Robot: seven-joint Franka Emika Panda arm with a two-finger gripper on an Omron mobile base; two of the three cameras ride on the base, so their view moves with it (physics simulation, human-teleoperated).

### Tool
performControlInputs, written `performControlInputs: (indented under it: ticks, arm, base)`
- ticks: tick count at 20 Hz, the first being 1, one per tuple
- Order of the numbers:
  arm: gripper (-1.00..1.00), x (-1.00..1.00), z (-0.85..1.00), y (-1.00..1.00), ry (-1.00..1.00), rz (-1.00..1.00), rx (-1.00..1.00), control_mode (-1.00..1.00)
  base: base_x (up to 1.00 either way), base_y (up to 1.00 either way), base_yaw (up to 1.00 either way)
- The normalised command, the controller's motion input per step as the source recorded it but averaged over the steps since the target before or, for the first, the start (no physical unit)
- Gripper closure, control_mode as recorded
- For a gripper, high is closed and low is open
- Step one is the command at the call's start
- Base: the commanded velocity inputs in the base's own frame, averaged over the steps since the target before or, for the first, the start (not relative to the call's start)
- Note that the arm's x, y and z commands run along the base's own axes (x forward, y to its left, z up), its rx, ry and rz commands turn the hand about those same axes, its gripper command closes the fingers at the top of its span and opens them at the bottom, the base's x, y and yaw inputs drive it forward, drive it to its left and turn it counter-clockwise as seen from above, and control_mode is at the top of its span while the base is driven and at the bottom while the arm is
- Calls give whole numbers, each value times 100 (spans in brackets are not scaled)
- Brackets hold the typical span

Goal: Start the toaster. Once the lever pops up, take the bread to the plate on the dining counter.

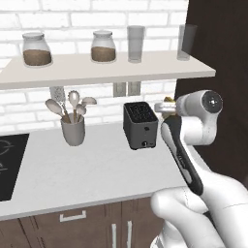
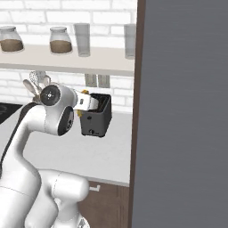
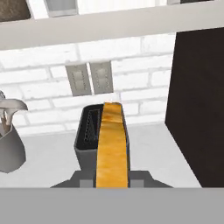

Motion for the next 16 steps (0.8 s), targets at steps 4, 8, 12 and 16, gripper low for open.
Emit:
performControlInputs:
  ticks: [4,8,12,16]
  arm:
    - [100,-100,1,0,4,0,-3,-100]
    - [100,-100,1,15,0,0,-8,-100]
    - [100,-59,0,30,0,0,-6,-100]
    - [100,0,0,3,0,0,-1,-100]
  base:
    - [0,0,0]
    - [0,0,0]
    - [0,0,0]
    - [0,0,0]
